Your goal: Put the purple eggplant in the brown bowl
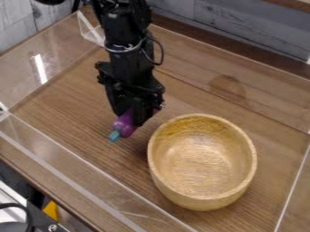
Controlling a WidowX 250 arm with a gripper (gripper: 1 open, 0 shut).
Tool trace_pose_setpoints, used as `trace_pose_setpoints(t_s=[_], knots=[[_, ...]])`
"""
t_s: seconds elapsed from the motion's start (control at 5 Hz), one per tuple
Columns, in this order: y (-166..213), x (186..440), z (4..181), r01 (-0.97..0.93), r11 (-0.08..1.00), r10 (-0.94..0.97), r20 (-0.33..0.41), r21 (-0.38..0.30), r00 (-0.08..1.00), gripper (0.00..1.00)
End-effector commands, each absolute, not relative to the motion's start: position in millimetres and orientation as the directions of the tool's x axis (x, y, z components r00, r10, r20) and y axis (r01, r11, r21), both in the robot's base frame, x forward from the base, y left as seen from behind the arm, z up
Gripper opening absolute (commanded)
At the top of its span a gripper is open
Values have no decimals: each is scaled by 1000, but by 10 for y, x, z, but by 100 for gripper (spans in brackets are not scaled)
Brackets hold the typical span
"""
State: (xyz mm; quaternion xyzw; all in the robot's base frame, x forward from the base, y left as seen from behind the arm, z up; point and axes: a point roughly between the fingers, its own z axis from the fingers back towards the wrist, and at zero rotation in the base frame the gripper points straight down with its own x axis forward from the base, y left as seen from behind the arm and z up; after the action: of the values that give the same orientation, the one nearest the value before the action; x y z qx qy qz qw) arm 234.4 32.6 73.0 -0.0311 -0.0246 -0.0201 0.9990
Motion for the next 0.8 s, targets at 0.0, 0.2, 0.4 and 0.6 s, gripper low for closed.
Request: trace_pose_setpoints(t_s=[0.0, 0.2, 0.4, 0.6], knots=[[261, 2438, 939, 57, 997, -50, 122, -54, 991, 0], [177, 2435, 979, 65, 996, -56, 128, -61, 990, 0], [56, 2431, 1011, 79, 995, -69, 135, -66, 988, 0], [-145, 2425, 1017, 106, 992, -96, 140, -68, 986, 0]])
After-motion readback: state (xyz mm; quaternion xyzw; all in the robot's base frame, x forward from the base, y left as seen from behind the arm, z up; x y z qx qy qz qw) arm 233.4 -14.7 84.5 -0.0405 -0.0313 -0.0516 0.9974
